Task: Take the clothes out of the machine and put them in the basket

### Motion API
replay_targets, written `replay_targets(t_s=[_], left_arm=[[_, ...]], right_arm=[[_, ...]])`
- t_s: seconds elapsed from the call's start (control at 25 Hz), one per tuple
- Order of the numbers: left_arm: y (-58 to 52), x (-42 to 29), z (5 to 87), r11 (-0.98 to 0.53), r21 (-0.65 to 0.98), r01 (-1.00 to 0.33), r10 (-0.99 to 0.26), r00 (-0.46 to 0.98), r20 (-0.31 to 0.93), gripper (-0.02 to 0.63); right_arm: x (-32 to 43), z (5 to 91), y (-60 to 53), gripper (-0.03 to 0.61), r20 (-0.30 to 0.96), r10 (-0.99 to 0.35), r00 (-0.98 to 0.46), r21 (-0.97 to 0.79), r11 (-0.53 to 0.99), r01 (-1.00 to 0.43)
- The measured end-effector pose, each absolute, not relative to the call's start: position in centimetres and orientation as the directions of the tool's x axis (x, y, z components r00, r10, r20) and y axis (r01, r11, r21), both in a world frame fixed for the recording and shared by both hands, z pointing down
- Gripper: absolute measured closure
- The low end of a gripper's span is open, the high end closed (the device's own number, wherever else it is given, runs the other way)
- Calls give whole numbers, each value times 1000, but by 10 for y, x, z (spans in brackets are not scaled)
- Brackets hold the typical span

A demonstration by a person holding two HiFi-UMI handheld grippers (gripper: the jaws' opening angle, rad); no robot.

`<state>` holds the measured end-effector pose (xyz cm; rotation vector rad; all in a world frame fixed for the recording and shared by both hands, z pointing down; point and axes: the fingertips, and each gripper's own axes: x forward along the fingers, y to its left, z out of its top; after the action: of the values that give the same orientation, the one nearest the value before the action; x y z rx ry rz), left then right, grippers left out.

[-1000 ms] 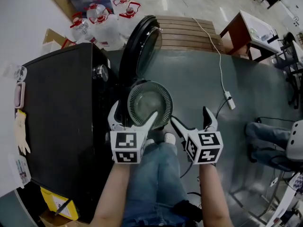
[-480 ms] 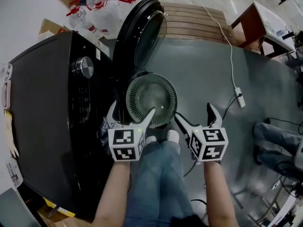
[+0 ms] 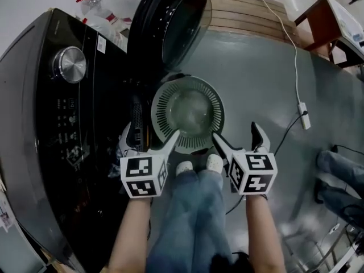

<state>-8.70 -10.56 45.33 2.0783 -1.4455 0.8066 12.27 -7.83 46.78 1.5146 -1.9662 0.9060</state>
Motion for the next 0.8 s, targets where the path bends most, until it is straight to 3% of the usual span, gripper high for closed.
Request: replay_targets(t_s=[0.36,0.8], left_arm=[[-109,-148,514,-203,-22,-979,-671,123,731,61],[-111,-216,577,-60,-119,-991,-658,-50,751,70]], right_arm=[[87,535,-71,75,772,-545,-328,-205,275,-939],[44,587,-90,77,778,-526,-343,-166,355,-920]])
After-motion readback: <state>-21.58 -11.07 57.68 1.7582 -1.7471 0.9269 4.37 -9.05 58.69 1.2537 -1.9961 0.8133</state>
